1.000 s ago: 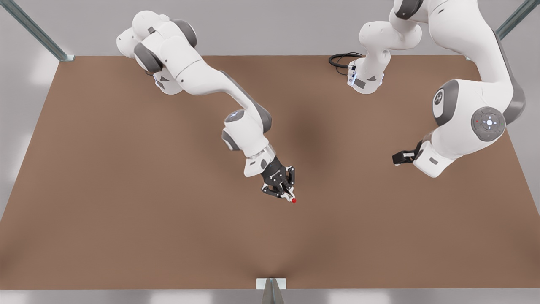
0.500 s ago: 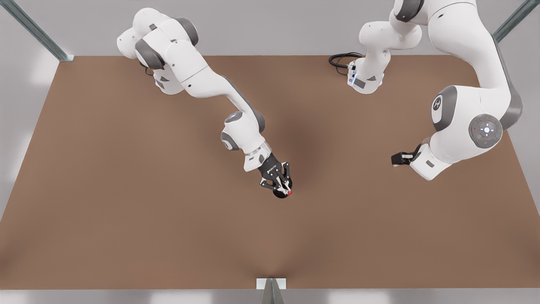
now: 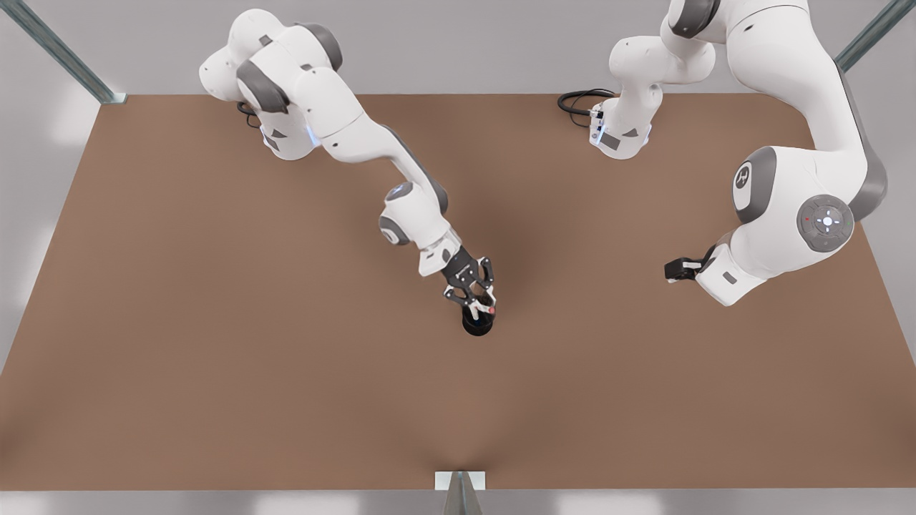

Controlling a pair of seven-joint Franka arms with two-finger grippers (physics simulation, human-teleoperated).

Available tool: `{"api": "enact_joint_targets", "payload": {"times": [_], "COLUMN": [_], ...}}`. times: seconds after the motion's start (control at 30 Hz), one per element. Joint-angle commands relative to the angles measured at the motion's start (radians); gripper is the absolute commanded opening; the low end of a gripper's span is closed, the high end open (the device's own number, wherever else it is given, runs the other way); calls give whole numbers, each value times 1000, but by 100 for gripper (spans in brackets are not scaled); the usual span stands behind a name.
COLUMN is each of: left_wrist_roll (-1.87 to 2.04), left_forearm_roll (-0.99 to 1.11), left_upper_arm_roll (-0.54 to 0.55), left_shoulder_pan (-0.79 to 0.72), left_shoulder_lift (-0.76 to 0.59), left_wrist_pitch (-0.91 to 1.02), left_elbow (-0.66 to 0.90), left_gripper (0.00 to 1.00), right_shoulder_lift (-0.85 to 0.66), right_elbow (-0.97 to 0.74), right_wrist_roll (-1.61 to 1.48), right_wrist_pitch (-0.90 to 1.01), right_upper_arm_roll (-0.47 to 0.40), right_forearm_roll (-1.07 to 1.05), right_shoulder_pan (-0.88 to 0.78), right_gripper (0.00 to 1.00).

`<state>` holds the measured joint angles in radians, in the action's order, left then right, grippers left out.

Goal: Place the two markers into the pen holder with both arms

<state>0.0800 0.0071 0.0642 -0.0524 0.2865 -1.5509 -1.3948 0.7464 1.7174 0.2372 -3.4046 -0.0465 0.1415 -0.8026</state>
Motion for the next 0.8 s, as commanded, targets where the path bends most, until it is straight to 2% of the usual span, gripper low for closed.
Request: {"api": "enact_joint_targets", "payload": {"times": [0.0, 0.07, 0.1, 0.17, 0.23, 0.33, 0.4, 0.5, 0.53, 0.63, 0.77], "left_wrist_roll": [-31, -31, -31, -37, -37, -35, -37, -36, -35, -35, -34], "left_forearm_roll": [-1, -1, -1, 2, 4, 5, 5, 4, 4, 4, 4], "left_upper_arm_roll": [0, 0, 0, 0, 0, 0, 0, 0, 0, 0, 0], "left_shoulder_pan": [0, 0, 0, 2, -3, -7, -4, -3, -4, -6, -9], "left_shoulder_lift": [-1, -1, -1, -3, -6, -7, -7, -9, -9, -7, -7], "left_wrist_pitch": [-5, -5, -5, -3, 3, 9, 14, 15, 15, 15, 15], "left_elbow": [0, 0, 0, 2, 2, 2, 2, 2, 2, 2, 2], "left_gripper": [100, 100, 100, 100, 100, 100, 100, 100, 100, 100, 100], "right_shoulder_lift": [-1, -12, -67, -264, -335, -588, -611, -650, -633, -498, -507], "right_elbow": [10, 7, 7, -68, -219, -203, -180, -114, -134, -361, -363], "right_wrist_roll": [7, 2, -2, 1, 7, -22, -72, -116, -133, -170, -161], "right_wrist_pitch": [-65, -56, 28, 593, 1068, 1616, 1708, 1757, 1765, 1806, 1812], "right_upper_arm_roll": [-19, -19, -21, -18, -18, -7, -4, 68, 71, 56, 68], "right_forearm_roll": [-28, -28, -26, -23, -28, -91, -92, -97, -94, -94, -69], "right_shoulder_pan": [-18, -6, 29, 137, 198, 514, 571, 654, 652, 643, 635], "right_gripper": [100, 100, 100, 100, 100, 100, 100, 100, 100, 100, 100]}}
